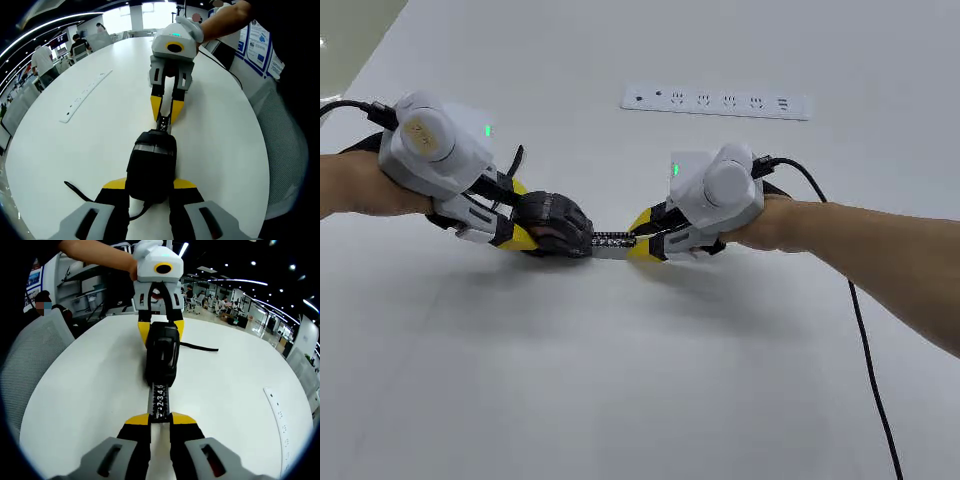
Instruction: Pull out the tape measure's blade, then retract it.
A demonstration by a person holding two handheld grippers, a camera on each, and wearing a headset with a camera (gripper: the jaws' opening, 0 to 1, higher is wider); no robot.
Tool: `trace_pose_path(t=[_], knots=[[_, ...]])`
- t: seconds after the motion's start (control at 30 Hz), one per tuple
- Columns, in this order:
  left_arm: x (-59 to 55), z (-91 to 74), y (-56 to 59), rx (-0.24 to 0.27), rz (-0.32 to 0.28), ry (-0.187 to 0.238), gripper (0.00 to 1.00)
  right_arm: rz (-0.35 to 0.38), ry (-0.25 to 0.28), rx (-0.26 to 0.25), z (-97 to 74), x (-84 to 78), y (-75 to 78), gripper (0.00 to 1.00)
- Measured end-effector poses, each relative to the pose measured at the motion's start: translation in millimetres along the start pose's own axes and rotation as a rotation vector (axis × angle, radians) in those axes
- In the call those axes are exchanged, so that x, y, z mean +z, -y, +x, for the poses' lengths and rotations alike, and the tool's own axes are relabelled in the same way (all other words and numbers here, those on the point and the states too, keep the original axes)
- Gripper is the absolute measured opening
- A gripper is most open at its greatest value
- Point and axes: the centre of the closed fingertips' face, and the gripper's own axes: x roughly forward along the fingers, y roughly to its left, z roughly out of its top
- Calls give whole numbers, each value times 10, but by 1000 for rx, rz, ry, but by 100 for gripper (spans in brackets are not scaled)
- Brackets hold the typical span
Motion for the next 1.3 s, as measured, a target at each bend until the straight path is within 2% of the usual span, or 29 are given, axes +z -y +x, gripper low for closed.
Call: trace_pose_path(t=[1.3], knots=[[5, 17, -11, 3, -14, -8, 27, 3, -19, 3, -251, -235, -5, 12]])
